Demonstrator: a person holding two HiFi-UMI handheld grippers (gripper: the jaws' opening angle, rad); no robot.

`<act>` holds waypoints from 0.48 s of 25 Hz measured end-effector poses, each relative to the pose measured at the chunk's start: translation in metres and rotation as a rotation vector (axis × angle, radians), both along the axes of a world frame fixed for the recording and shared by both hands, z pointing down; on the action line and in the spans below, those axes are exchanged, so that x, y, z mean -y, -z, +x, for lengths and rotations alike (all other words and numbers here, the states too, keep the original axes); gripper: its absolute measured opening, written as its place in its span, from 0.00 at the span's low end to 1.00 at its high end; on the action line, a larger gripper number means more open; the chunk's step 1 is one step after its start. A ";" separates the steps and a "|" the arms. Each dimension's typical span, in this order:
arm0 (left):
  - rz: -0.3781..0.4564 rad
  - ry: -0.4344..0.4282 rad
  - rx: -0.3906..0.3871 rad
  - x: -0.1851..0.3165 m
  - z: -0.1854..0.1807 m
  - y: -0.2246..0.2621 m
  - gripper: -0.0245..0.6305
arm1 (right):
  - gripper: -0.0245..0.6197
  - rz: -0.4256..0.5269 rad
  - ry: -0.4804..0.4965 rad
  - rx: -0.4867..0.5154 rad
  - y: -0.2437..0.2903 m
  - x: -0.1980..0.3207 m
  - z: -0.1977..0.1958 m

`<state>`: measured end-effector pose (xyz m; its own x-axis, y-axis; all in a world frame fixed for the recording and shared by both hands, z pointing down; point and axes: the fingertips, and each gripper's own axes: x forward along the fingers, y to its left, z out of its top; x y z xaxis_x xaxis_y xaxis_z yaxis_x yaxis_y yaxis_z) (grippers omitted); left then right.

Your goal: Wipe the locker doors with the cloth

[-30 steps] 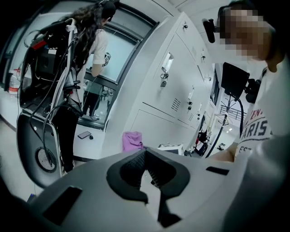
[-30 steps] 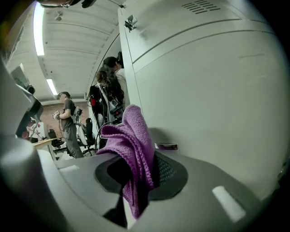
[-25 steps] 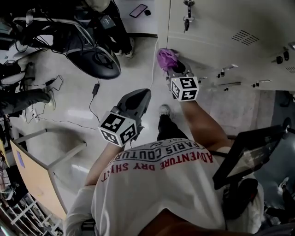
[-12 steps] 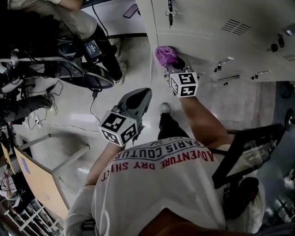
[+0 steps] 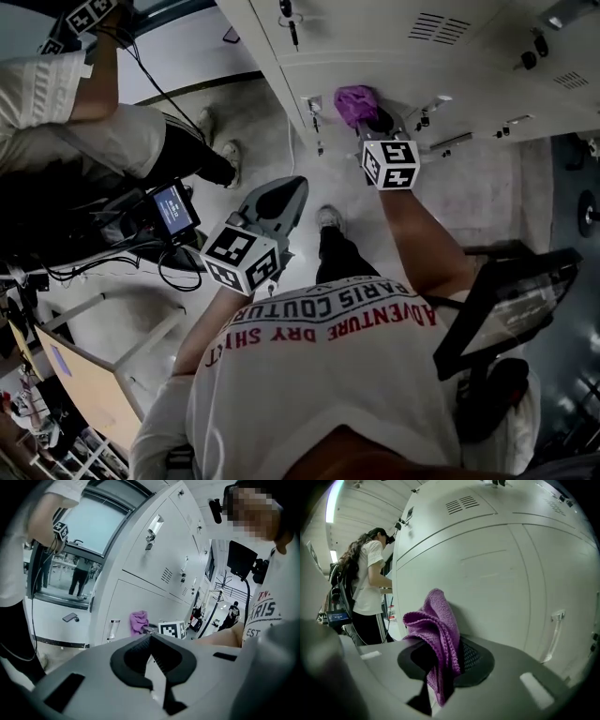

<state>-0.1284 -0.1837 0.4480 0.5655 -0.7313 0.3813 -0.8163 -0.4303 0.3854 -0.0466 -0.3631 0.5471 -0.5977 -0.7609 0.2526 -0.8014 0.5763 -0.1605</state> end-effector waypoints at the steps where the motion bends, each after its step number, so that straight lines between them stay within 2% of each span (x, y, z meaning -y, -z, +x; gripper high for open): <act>1: 0.000 -0.010 0.000 0.000 0.004 0.000 0.04 | 0.15 0.001 -0.017 0.000 0.001 0.002 0.010; 12: -0.002 -0.056 0.007 0.005 0.025 -0.004 0.04 | 0.15 0.003 -0.204 -0.017 0.005 0.022 0.117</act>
